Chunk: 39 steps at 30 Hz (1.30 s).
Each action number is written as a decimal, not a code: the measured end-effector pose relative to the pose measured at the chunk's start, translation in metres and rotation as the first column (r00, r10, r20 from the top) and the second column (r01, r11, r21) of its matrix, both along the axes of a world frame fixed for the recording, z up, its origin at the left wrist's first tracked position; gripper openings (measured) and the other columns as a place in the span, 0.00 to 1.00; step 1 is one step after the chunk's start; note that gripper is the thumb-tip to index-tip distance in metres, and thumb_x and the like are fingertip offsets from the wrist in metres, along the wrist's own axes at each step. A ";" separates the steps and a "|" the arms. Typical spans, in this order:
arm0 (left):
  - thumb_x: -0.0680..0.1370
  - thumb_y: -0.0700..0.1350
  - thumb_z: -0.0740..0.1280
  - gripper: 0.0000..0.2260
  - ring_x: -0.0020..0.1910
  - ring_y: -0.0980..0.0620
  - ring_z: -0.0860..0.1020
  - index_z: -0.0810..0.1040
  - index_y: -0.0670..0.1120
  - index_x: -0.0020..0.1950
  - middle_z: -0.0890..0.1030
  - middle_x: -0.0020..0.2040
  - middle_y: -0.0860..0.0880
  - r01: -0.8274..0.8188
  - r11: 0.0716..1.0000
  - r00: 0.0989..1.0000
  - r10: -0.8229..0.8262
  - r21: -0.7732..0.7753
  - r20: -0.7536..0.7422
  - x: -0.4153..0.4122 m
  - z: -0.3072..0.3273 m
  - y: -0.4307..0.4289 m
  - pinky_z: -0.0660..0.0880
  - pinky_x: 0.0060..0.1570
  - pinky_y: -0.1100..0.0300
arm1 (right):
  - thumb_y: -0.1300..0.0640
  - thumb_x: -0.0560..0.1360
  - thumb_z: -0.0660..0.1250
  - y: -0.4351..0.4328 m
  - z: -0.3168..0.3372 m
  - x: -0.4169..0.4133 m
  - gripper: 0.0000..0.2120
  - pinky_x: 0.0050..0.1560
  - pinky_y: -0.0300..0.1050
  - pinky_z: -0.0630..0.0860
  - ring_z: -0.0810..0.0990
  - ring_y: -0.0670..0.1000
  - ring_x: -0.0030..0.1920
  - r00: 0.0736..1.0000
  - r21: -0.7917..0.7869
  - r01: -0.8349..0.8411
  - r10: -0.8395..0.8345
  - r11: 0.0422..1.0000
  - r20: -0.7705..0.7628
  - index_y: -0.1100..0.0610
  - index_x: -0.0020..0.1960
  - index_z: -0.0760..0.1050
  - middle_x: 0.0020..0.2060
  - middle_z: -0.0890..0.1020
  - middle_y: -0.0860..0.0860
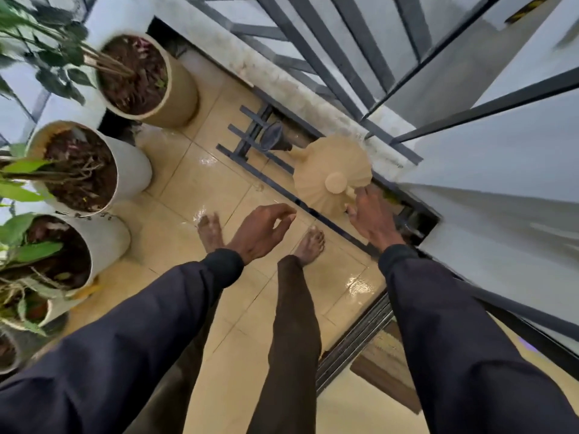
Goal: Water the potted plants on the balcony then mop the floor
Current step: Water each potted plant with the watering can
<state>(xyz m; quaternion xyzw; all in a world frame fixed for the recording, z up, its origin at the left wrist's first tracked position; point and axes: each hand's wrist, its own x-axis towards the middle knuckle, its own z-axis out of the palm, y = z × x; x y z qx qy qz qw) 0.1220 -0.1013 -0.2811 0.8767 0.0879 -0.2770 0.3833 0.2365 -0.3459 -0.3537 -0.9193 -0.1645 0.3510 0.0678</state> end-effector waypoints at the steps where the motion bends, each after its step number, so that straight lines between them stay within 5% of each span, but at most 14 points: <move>1: 0.86 0.49 0.61 0.14 0.56 0.51 0.82 0.80 0.44 0.65 0.84 0.59 0.48 -0.010 1.000 1.000 0.010 -0.002 -0.004 0.001 -0.003 0.000 0.79 0.58 0.48 | 0.53 0.81 0.68 0.000 -0.007 0.002 0.20 0.55 0.63 0.79 0.77 0.65 0.63 0.999 0.006 0.026 -0.026 1.000 -0.024 0.62 0.67 0.72 0.63 0.77 0.61; 8: 0.86 0.51 0.59 0.15 0.55 0.50 0.80 0.79 0.46 0.65 0.84 0.58 0.49 -0.076 0.997 0.995 0.075 -0.017 -0.061 -0.012 -0.017 0.007 0.78 0.57 0.46 | 0.55 0.78 0.72 0.007 -0.048 0.019 0.18 0.58 0.56 0.79 0.80 0.62 0.59 0.927 0.034 0.271 -0.252 0.962 -0.277 0.62 0.64 0.78 0.59 0.82 0.60; 13: 0.86 0.51 0.60 0.14 0.55 0.53 0.80 0.79 0.47 0.66 0.84 0.58 0.51 -0.117 0.993 0.988 0.116 -0.005 -0.102 -0.028 -0.026 0.017 0.79 0.57 0.47 | 0.49 0.77 0.75 0.014 -0.059 0.006 0.15 0.43 0.50 0.74 0.81 0.55 0.43 0.861 0.158 0.428 -0.349 0.890 -0.371 0.62 0.44 0.79 0.39 0.82 0.53; 16: 0.86 0.50 0.59 0.14 0.56 0.54 0.80 0.79 0.47 0.66 0.83 0.58 0.51 -0.123 0.992 0.987 0.123 0.008 -0.105 -0.034 -0.028 0.022 0.80 0.57 0.48 | 0.41 0.76 0.74 0.030 -0.050 -0.008 0.20 0.37 0.49 0.72 0.76 0.49 0.34 0.852 0.260 0.507 -0.433 0.821 -0.295 0.57 0.38 0.77 0.32 0.79 0.49; 22: 0.85 0.48 0.62 0.13 0.56 0.52 0.80 0.79 0.46 0.66 0.83 0.59 0.49 -0.242 0.970 0.960 0.238 -0.010 -0.144 -0.043 -0.020 0.032 0.79 0.59 0.51 | 0.40 0.75 0.74 0.046 -0.019 -0.022 0.22 0.32 0.48 0.69 0.79 0.56 0.32 0.929 0.311 0.368 -0.357 0.876 -0.092 0.56 0.34 0.77 0.29 0.80 0.53; 26: 0.86 0.50 0.62 0.16 0.60 0.53 0.77 0.76 0.46 0.71 0.79 0.65 0.48 -0.396 0.918 0.884 0.371 -0.033 -0.282 -0.053 -0.008 0.036 0.69 0.50 0.73 | 0.39 0.75 0.74 0.059 0.025 -0.041 0.22 0.31 0.48 0.70 0.77 0.53 0.31 0.908 0.365 0.415 -0.405 0.834 -0.108 0.56 0.34 0.78 0.29 0.79 0.51; 28: 0.85 0.53 0.62 0.20 0.63 0.52 0.76 0.72 0.46 0.75 0.76 0.70 0.49 -0.499 0.864 0.816 0.445 -0.061 -0.370 -0.058 0.000 0.037 0.67 0.50 0.72 | 0.39 0.75 0.74 0.069 0.052 -0.049 0.22 0.31 0.50 0.74 0.79 0.54 0.31 0.908 0.387 0.416 -0.403 0.823 -0.119 0.56 0.35 0.79 0.29 0.80 0.51; 33: 0.83 0.54 0.65 0.25 0.66 0.51 0.74 0.68 0.49 0.79 0.71 0.76 0.49 -0.786 0.598 0.577 0.619 -0.157 -0.533 -0.072 0.027 0.045 0.72 0.70 0.50 | 0.42 0.77 0.74 0.096 0.134 -0.071 0.21 0.30 0.45 0.70 0.72 0.44 0.27 0.924 0.446 0.382 -0.352 0.810 -0.152 0.55 0.33 0.77 0.26 0.76 0.46; 39: 0.81 0.57 0.68 0.23 0.66 0.45 0.76 0.71 0.54 0.75 0.76 0.69 0.50 -0.954 0.168 0.296 0.677 -0.250 -0.674 -0.076 0.081 0.072 0.77 0.64 0.42 | 0.45 0.77 0.74 0.153 0.226 -0.078 0.20 0.27 0.34 0.65 0.73 0.43 0.27 0.954 0.492 0.298 -0.258 0.818 -0.150 0.52 0.31 0.76 0.25 0.75 0.45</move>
